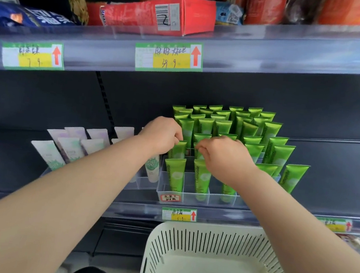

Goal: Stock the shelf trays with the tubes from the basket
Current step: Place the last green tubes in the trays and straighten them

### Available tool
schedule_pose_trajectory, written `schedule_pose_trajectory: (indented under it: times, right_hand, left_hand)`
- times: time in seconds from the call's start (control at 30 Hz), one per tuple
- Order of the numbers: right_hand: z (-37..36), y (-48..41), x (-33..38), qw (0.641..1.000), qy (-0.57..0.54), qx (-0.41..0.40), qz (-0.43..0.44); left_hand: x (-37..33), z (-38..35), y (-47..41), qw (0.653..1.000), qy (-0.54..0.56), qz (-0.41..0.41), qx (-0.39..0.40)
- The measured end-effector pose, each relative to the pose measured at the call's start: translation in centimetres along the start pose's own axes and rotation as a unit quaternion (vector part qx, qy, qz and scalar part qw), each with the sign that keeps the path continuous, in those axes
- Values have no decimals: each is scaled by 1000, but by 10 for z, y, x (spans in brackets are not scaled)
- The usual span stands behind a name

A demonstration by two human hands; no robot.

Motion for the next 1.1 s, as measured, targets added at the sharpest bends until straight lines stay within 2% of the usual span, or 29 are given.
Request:
schedule_pose_trajectory:
  times: [0.1, 0.23, 0.4, 0.73, 0.9, 1.1]
  right_hand:
    - [0, -1, -1, 1000, -5, -3, 2]
    - [3, -2, -5, 1000, -10, -16, -1]
    - [5, 2, -16, 1000, -1, -22, 0]
    - [10, 7, -26, 998, -13, -54, 12]
    - [12, 12, -27, 998, -6, -64, 12]
    - [29, 24, -23, 992, 8, -121, 17]
  left_hand:
    - [0, 4, -3, 1000, 24, 6, 12]
    - [1, 21, -11, 998, 31, 28, -53]
    - [4, 8, -19, 997, -68, 37, 14]
    - [-9, 2, -28, 997, -68, 21, -16]
    - [-6, 6, -24, 999, -33, 32, -26]
    - [-11, 26, -11, 996, 18, 17, -87]
Point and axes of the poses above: each hand's wrist, its own y-axis away from the middle knuckle, its own z-axis out of the back of the hand, x = y × z, the point moved 6 cm from there along -y, towards the middle knuckle, and after that the axes turned 4 degrees about -z, right-handed, at the moved point
